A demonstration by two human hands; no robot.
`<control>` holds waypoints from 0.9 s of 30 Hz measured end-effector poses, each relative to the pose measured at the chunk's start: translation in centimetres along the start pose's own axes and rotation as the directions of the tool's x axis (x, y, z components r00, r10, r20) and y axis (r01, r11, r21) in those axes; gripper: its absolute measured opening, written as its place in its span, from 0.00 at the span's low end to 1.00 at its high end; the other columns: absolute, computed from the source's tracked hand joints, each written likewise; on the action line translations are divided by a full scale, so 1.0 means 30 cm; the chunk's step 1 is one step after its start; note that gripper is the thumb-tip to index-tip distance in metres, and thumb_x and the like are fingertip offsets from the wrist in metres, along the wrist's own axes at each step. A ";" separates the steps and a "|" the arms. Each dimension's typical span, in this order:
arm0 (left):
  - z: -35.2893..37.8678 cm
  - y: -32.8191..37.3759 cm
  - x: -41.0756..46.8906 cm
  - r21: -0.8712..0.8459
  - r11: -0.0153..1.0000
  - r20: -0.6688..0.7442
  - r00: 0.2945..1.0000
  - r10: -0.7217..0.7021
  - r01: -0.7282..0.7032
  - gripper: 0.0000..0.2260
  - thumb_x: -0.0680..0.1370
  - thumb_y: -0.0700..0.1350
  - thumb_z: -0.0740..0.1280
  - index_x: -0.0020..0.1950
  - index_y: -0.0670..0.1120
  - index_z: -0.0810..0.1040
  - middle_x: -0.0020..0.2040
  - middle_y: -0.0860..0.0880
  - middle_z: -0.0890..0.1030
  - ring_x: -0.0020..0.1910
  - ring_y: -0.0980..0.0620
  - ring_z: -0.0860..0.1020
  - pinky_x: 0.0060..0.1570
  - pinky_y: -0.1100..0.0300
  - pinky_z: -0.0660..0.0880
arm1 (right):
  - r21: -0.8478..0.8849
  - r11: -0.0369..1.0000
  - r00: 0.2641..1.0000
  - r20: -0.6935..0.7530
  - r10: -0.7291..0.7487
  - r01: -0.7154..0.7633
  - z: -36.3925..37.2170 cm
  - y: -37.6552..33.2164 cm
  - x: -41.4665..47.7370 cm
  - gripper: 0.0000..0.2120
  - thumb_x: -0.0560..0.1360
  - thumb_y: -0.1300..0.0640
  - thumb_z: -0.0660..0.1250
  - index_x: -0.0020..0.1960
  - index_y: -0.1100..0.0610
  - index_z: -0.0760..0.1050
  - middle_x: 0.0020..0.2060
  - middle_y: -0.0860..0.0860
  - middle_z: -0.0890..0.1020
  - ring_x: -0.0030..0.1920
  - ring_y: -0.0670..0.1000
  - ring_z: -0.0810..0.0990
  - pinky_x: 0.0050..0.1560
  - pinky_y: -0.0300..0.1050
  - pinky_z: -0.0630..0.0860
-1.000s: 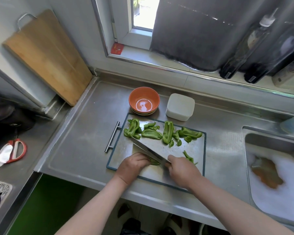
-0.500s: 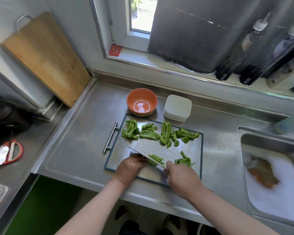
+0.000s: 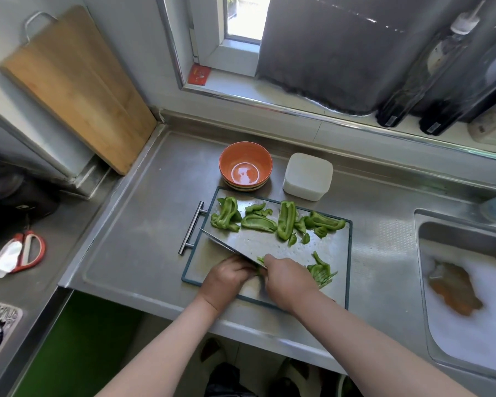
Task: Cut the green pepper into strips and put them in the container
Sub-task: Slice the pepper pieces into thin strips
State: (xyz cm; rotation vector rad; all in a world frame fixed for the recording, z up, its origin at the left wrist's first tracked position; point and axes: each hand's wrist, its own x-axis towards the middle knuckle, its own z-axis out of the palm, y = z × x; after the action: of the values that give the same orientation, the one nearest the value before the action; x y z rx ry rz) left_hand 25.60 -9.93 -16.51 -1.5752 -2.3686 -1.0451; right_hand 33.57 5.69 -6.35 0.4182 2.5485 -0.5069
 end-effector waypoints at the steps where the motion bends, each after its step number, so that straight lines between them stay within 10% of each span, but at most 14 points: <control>1: 0.001 -0.002 -0.002 0.005 1.000 0.012 1.000 0.006 -0.006 0.06 0.77 0.41 0.69 0.46 0.45 0.86 0.47 0.49 0.85 0.47 0.48 0.81 0.46 0.56 0.79 | 0.005 1.000 1.000 0.001 0.002 -0.002 0.001 0.005 -0.001 0.03 0.80 0.58 0.55 0.52 0.55 0.67 0.43 0.56 0.76 0.42 0.61 0.76 0.38 0.50 0.70; 27: -0.016 0.009 -0.028 0.085 0.995 0.007 0.998 -0.059 0.058 0.08 0.75 0.42 0.68 0.50 0.49 0.86 0.48 0.51 0.84 0.49 0.52 0.79 0.50 0.59 0.78 | -0.046 0.998 0.997 -0.064 -0.035 0.032 -0.030 0.053 -0.122 0.08 0.82 0.51 0.54 0.49 0.54 0.67 0.39 0.55 0.75 0.38 0.59 0.74 0.38 0.52 0.73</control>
State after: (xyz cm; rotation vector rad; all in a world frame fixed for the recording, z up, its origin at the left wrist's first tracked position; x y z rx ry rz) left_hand 26.09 -10.81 -16.41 -1.4939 -2.4447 -0.9357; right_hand 36.83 6.78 -4.13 0.3827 2.6283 -0.4542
